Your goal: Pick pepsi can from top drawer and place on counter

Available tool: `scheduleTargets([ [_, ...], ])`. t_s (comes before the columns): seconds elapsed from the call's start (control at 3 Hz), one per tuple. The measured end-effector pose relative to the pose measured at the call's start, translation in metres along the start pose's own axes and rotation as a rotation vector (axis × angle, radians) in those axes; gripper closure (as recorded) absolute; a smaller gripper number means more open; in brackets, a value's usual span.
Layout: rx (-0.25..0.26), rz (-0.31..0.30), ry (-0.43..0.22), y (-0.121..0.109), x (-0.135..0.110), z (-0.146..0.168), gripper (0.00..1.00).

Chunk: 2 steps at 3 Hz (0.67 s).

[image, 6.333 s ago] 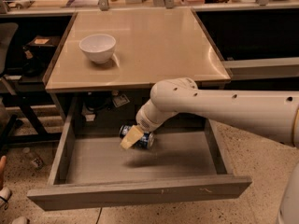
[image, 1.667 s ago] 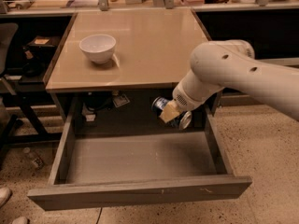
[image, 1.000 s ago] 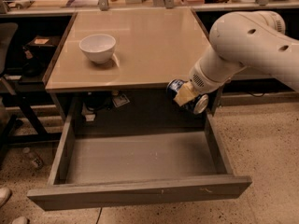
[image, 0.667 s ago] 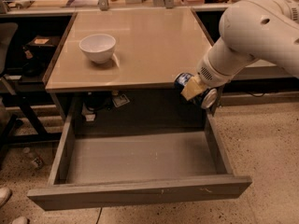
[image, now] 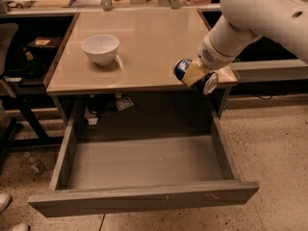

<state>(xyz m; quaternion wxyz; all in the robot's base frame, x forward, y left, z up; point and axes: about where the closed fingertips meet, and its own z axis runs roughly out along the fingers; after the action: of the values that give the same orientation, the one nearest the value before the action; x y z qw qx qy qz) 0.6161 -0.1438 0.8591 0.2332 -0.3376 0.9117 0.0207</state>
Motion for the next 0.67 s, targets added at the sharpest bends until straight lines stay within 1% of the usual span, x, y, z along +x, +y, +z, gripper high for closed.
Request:
scheduleTargets([
  [0.33, -0.029, -0.049, -0.022, -0.012, -0.043, 0.012, 1.0],
  [0.67, -0.072, -0.099, -0.041, -0.019, -0.089, 0.032, 1.0],
])
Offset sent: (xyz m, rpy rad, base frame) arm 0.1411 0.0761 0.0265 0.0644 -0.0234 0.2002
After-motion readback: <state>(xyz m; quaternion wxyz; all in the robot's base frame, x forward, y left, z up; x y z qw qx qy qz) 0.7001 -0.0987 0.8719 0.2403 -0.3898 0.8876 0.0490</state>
